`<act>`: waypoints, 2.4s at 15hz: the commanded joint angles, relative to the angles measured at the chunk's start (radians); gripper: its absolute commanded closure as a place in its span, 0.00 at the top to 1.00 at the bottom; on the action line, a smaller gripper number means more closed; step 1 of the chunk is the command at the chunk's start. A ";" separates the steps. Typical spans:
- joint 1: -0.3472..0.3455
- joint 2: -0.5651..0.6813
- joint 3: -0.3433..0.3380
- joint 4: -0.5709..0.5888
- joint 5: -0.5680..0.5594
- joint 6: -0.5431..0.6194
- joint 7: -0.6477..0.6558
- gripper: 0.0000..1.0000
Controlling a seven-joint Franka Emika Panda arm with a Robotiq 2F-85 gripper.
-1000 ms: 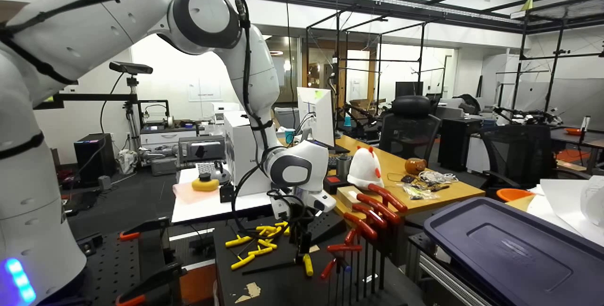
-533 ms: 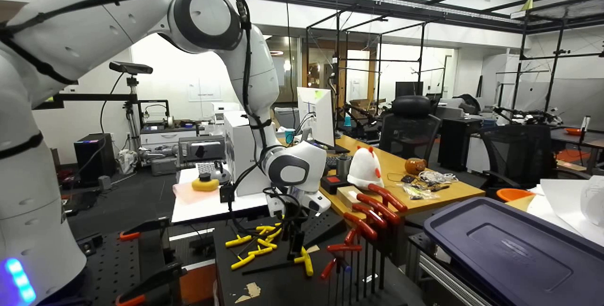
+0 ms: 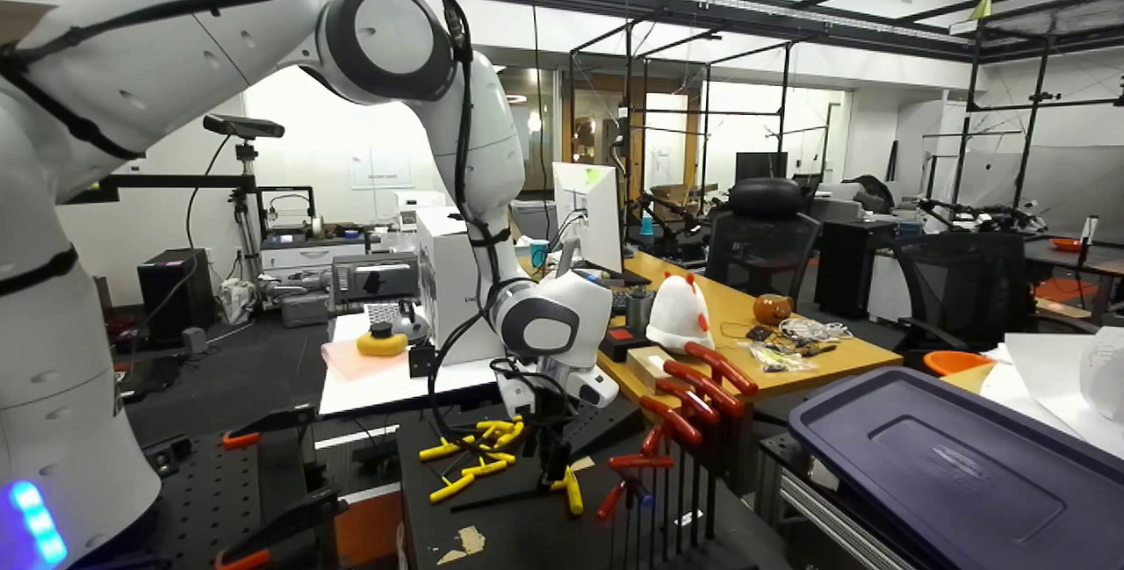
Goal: Put one of the yellow screwdrivers in the black panel
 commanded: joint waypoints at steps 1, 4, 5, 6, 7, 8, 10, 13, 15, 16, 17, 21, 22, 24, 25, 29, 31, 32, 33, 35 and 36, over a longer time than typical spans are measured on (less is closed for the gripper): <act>-0.003 0.024 0.011 0.034 -0.020 -0.038 -0.037 1.00; 0.011 0.037 0.002 0.042 -0.031 -0.023 -0.036 1.00; 0.018 0.039 -0.004 0.044 -0.039 -0.016 -0.030 1.00; 0.020 0.042 -0.004 0.048 -0.044 -0.013 -0.029 1.00; 0.022 0.044 -0.006 0.051 -0.048 -0.008 -0.026 1.00; 0.022 0.047 -0.003 0.054 -0.049 -0.005 -0.027 1.00; 0.022 0.051 0.002 0.060 -0.046 0.002 -0.026 1.00; 0.027 0.060 0.005 0.068 -0.043 0.011 -0.023 1.00; 0.032 0.068 0.001 0.074 -0.043 0.018 -0.017 1.00; 0.033 0.072 0.000 0.078 -0.043 0.020 -0.016 1.00; 0.034 0.078 -0.001 0.083 -0.042 0.020 -0.014 1.00; 0.040 0.102 -0.004 0.093 -0.035 0.051 0.004 1.00; 0.038 0.108 -0.002 0.096 -0.033 0.057 0.007 1.00; 0.030 0.117 0.001 0.108 -0.028 0.063 0.007 1.00; 0.029 0.123 0.002 0.108 -0.026 0.071 0.009 1.00; 0.012 0.108 0.012 0.100 -0.006 0.079 0.013 1.00; 0.005 0.105 0.012 0.101 0.001 0.087 0.014 1.00; 0.003 0.103 0.011 0.100 0.003 0.095 0.015 1.00; 0.002 0.099 0.009 0.097 0.004 0.101 0.017 1.00; 0.002 0.091 0.000 0.086 0.004 0.125 0.024 1.00; 0.005 0.089 -0.006 0.082 0.004 0.140 0.030 1.00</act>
